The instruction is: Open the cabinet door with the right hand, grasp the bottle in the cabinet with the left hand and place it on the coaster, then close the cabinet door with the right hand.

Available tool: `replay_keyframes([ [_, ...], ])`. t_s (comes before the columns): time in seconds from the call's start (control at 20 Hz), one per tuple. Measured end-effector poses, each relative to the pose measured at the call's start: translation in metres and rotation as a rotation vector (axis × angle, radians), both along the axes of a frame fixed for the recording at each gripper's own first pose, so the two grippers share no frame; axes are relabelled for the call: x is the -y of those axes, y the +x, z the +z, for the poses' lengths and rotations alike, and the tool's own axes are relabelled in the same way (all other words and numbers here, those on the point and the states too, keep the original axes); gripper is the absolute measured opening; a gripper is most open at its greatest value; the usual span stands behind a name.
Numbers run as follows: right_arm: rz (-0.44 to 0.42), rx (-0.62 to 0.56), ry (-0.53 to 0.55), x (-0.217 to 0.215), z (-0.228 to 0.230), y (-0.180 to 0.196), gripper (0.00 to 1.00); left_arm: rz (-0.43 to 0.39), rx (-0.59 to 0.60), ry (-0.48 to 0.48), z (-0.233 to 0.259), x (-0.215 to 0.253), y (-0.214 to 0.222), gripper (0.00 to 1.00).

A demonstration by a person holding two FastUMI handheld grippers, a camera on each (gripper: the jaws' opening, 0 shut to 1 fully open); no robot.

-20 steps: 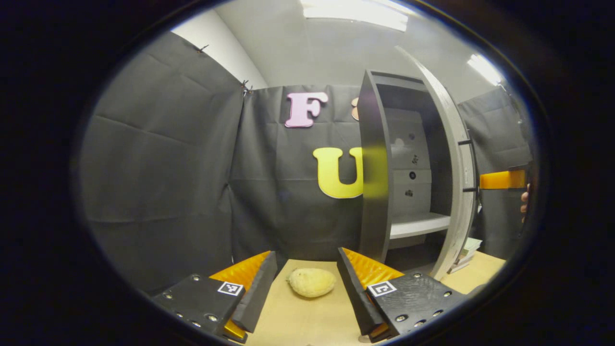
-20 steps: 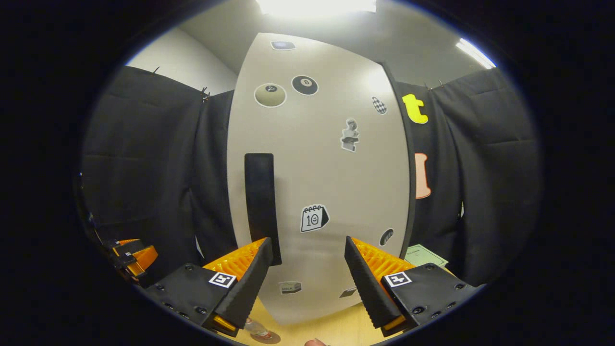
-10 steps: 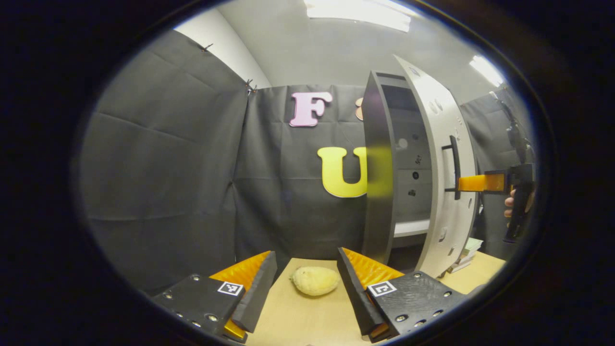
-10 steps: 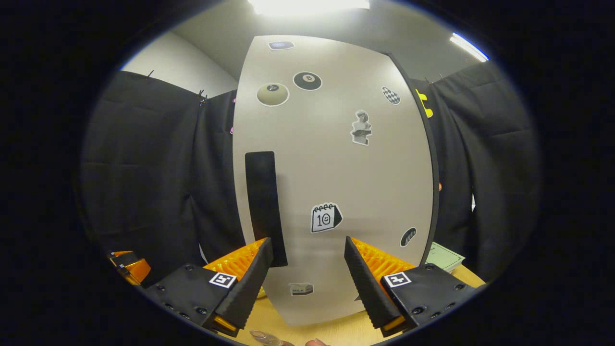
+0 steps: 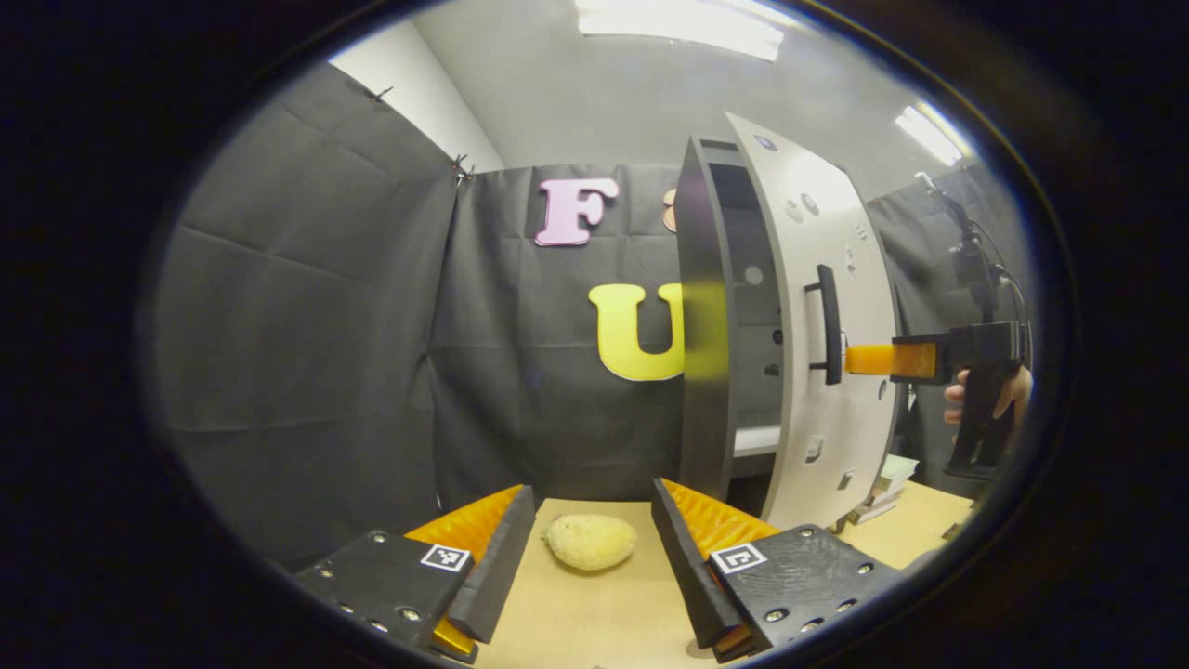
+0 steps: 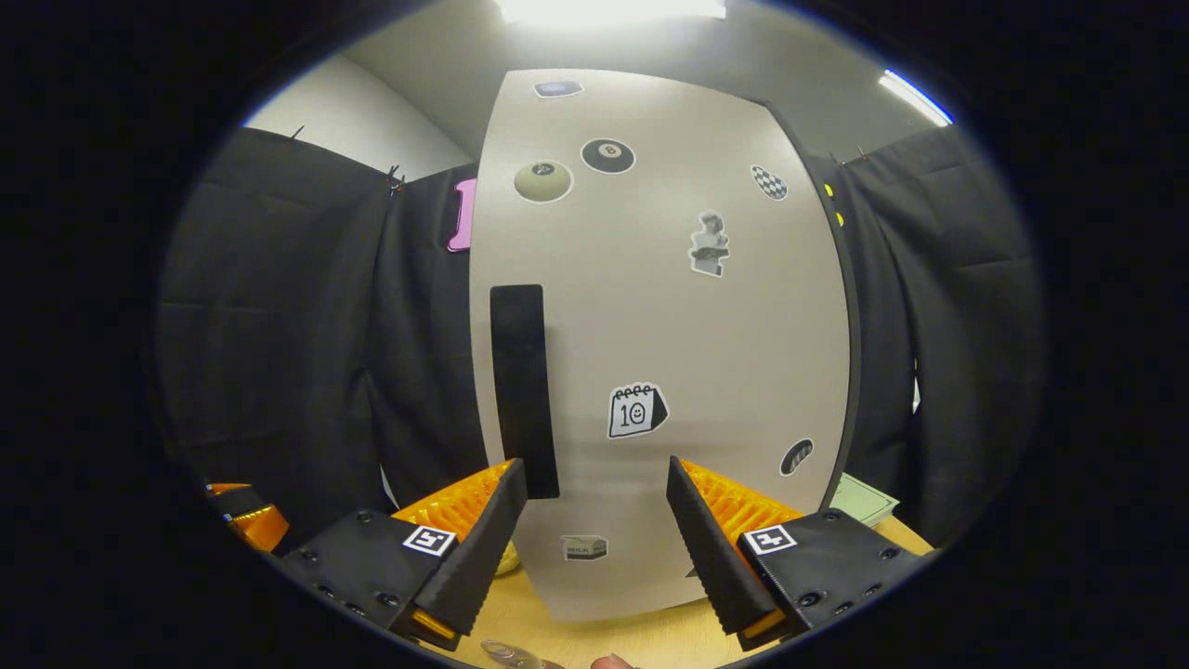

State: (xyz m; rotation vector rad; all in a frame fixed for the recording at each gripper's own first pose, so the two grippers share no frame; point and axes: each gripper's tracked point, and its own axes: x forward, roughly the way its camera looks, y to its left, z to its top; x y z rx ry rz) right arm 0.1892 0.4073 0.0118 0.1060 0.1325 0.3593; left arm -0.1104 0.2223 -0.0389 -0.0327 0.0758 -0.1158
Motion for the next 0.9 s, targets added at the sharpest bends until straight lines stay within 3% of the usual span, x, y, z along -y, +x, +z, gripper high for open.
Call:
replay_keyframes([
  [0.2,0.022,0.026,-0.004,0.031,0.008,-0.022,0.97,-0.002,0.023,0.008,0.016,0.03,-0.008,0.76],
  [0.25,0.026,0.029,-0.004,0.04,0.01,-0.026,0.93,-0.006,0.029,0.016,0.021,0.04,-0.01,0.76],
  [0.45,0.037,0.039,-0.006,0.084,0.013,-0.046,0.96,-0.028,0.053,0.041,0.036,0.087,-0.017,0.76],
  [0.6,0.032,0.03,-0.007,0.118,0.009,-0.052,0.92,-0.048,0.066,0.035,0.046,0.123,-0.027,0.76],
  [0.75,0.024,0.018,-0.006,0.149,0.002,-0.058,0.92,-0.066,0.07,0.043,0.053,0.158,-0.035,0.81],
  [0.8,0.02,0.015,-0.009,0.16,0.0,-0.061,0.92,-0.071,0.073,0.048,0.055,0.168,-0.039,0.76],
  [0.9,0.011,0.011,-0.014,0.181,-0.005,-0.066,0.92,-0.076,0.082,0.055,0.06,0.187,-0.048,0.81],
])
